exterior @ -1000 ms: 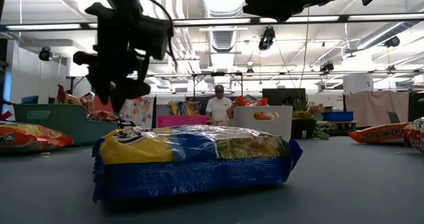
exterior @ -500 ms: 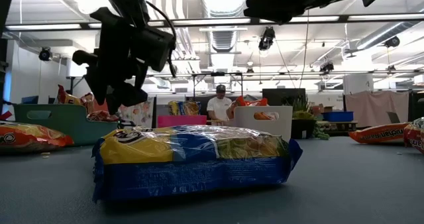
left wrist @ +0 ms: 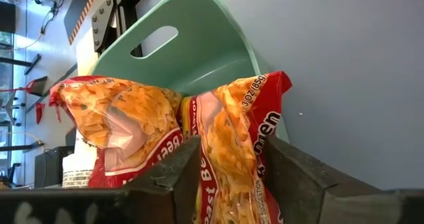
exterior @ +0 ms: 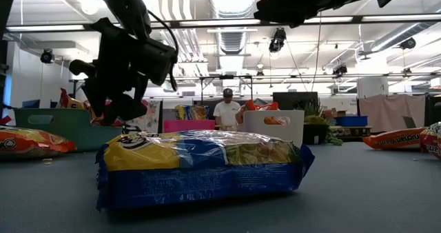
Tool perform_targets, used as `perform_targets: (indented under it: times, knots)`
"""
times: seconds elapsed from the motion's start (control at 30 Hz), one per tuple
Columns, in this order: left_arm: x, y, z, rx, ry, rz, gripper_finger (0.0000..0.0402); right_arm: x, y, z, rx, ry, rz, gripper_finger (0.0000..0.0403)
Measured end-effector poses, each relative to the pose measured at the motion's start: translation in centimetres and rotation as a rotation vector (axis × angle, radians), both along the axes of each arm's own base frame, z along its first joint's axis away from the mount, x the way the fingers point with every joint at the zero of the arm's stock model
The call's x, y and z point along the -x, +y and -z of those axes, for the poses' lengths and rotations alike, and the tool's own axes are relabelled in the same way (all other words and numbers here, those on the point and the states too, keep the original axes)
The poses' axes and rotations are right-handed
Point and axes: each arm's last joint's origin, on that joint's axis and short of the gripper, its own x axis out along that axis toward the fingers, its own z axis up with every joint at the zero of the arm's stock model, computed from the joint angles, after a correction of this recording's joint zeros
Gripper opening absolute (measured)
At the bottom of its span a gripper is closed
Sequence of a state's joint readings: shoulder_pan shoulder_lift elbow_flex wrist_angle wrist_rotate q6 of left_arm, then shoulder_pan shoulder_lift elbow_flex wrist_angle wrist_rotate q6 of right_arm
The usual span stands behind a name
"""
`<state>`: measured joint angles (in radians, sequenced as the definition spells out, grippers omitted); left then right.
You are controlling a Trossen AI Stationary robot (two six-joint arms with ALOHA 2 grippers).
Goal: Sort Maruchan noodles
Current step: Put the red noodle pack into the green bin, then put the orange noodle pack into the white bin
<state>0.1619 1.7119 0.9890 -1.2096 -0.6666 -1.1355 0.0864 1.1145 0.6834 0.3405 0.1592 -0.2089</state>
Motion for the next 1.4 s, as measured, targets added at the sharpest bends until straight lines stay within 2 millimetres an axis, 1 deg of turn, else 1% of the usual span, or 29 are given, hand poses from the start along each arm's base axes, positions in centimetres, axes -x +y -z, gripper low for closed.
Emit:
perform_targets:
  times: [0.13,0.33,0.37,0.5,0.67,0.83,0.93,1.07,1.27,1.4]
  knots:
    - [0.0,0.0,0.0,0.001,-0.004,-0.001,0.011,0.0,0.0,0.0,0.0,0.0,0.0,0.026]
    - [0.0,0.0,0.0,0.001,-0.006,-0.001,0.0019,0.0,0.0,0.0,0.0,0.0,0.0,0.026]
    - [0.0,0.0,0.0,0.001,-0.006,-0.001,0.001,0.0,0.0,0.0,0.0,0.0,0.0,0.026]
    - [0.0,0.0,-0.7,0.011,0.008,0.01,0.0004,0.0,0.0,0.0,0.0,0.001,0.0,0.026]
    - [0.6,0.0,-2.6,-0.003,0.006,0.014,0.0,0.0,0.0,0.0,0.0,0.001,0.0,0.026]
    - [2.6,0.8,-4.9,-0.035,0.014,-0.033,0.0,0.0,0.0,0.1,-0.008,0.01,0.001,0.026]
    - [3.8,1.6,-5.7,-0.038,-0.006,-0.067,0.0,0.0,0.0,0.2,-0.008,0.015,0.002,0.026]
    - [4.6,2.3,-5.8,-0.03,-0.017,-0.08,0.0,0.0,0.0,0.2,-0.01,0.015,0.002,0.026]
    - [3.7,2.6,-5.5,-0.039,-0.06,-0.021,0.0,0.0,0.0,0.2,-0.013,0.021,0.002,0.026]
    - [4.0,2.4,-5.9,-0.025,-0.016,0.009,0.0,0.0,0.0,0.3,-0.013,0.023,0.002,0.026]
